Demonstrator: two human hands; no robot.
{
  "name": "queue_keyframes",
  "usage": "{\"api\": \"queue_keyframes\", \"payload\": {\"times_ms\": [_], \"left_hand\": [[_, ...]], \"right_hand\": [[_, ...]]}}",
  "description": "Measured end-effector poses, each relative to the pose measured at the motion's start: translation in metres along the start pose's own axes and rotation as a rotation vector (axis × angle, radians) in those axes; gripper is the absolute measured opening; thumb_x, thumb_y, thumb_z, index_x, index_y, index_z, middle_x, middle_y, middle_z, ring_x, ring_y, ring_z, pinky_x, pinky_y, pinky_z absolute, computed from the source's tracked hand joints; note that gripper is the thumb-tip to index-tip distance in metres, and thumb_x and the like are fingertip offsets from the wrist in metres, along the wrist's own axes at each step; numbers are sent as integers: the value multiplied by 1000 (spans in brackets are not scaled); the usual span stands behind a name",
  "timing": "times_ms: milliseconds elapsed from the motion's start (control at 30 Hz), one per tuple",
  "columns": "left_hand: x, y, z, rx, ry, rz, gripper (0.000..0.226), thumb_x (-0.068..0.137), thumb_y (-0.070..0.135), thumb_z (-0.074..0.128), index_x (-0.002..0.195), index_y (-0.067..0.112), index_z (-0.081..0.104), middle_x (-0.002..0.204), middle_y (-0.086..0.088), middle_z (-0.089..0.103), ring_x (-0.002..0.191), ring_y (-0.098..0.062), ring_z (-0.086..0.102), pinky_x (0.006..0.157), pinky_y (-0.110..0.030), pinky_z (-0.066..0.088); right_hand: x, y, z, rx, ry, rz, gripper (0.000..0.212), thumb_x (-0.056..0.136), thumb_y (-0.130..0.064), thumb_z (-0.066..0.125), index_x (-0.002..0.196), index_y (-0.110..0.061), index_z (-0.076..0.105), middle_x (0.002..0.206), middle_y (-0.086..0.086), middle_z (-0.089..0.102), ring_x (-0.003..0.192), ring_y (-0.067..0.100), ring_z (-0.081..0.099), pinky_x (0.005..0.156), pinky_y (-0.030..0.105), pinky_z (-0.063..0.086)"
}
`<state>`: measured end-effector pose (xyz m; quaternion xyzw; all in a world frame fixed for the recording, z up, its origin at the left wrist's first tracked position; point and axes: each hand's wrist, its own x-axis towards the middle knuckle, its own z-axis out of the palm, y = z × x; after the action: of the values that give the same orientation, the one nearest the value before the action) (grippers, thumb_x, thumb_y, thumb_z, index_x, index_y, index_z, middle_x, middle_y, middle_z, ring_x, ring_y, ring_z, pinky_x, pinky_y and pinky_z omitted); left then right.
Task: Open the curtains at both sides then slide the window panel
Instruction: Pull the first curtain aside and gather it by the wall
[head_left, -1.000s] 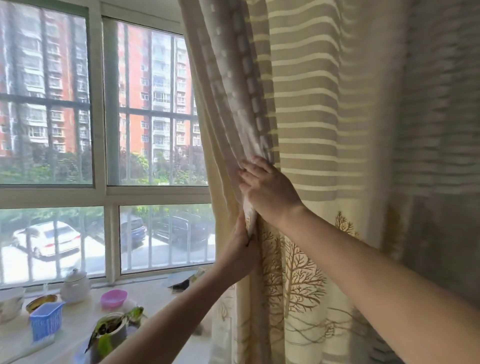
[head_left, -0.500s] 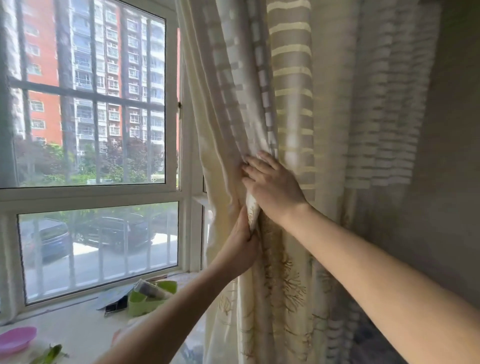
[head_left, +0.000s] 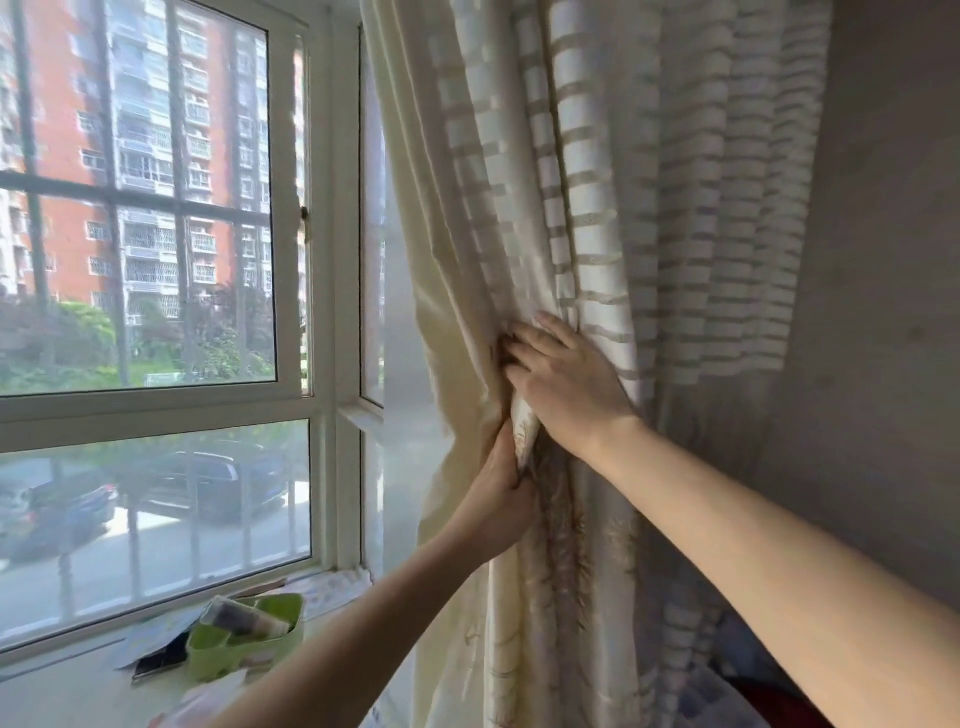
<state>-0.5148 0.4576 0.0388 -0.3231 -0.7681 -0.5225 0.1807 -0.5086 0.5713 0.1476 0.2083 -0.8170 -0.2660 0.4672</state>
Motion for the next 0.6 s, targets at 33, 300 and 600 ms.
{"api": "queue_keyframes", "payload": {"times_ms": [33,300,600], "left_hand": [[5,0,6,8,13,5,81,79,11,36,153,30,10,157,17,18,144,2,12,119,-26,13],[49,-2,56,65,27,45,67,80,9,37,145,22,30,134,9,43,123,2,36,106,-8,26],[92,-3,103,3,-17,103,66,77,3,36,142,10,37,125,9,52,117,10,45,100,-10,36]], "right_hand": [[-2,7,4,0,-2,1,41,100,-16,35,128,-12,64,149,8,49,149,24,27,123,39,-1],[-24,61,42,21,-19,33,51,97,-12,21,130,-11,60,150,8,47,150,24,21,119,34,-16],[-43,108,85,68,-23,58,45,99,-13,28,129,-10,60,150,9,47,150,24,22,122,37,-8]]}}
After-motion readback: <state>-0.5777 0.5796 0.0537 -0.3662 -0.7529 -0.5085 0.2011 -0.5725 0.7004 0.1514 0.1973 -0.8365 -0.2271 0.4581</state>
